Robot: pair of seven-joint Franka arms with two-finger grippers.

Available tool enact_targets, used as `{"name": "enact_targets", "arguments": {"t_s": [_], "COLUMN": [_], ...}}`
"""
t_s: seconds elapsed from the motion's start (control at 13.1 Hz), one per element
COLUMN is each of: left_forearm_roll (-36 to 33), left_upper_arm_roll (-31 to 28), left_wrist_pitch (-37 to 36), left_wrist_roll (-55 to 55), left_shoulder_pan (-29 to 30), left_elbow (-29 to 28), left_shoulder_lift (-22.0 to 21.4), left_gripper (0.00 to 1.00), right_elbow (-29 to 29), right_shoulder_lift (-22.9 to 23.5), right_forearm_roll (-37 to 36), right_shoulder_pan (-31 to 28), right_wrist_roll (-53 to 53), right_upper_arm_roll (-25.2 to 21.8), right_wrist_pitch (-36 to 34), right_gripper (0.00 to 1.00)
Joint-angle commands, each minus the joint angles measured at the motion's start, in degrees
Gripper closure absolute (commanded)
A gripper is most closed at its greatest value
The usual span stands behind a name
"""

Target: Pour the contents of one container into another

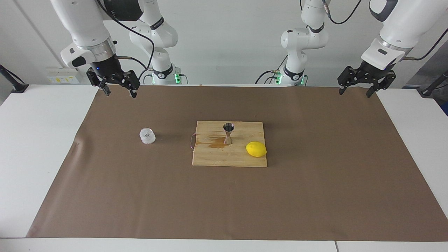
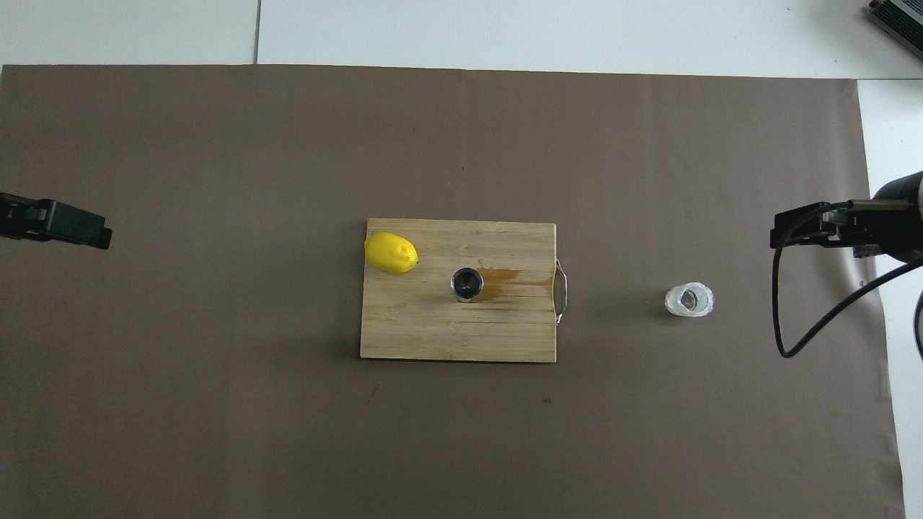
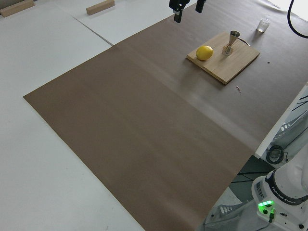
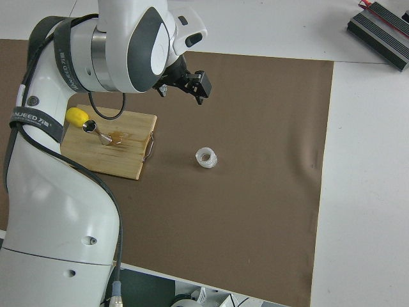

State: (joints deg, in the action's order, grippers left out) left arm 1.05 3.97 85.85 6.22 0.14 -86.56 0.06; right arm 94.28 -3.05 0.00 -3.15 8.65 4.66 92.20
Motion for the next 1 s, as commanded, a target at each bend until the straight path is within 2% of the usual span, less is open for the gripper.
{"name": "enact_targets", "arguments": {"t_s": [0.0, 0.46, 0.69, 0.92], "left_forearm_roll": [-0.1, -0.1, -0.1, -0.1], "left_upper_arm_roll": [-0.6, -0.6, -0.6, -0.6], "left_wrist_pitch": [0.7, 0.6, 0.7, 0.7], "left_wrist_roll": [-1.0, -1.1, -1.1, -1.1], "left_shoulder_pan": [-1.0, -1.0, -1.0, -1.0], "left_elbow": [-0.1, -0.1, -0.1, -0.1], "left_shoulder_lift": [-0.1, -0.1, -0.1, -0.1], "left_gripper": [0.00, 0.00, 0.00, 0.00], "right_elbow": [-1.3, -1.2, -1.0, -0.5], "right_shoulder_lift": [0.6, 0.2, 0.2, 0.1], "right_forearm_roll": [-1.3, -3.7, -3.9, -2.9], "right_shoulder_pan": [-0.2, 3.2, 5.7, 4.8], "right_wrist_roll": [1.1, 2.4, 2.3, 1.6], "right_upper_arm_roll": [0.7, -0.4, -3.8, -3.8], "right_wrist_pitch": [-1.2, -3.6, -3.9, -3.7], "right_gripper": [0.00, 0.00, 0.00, 0.00]}}
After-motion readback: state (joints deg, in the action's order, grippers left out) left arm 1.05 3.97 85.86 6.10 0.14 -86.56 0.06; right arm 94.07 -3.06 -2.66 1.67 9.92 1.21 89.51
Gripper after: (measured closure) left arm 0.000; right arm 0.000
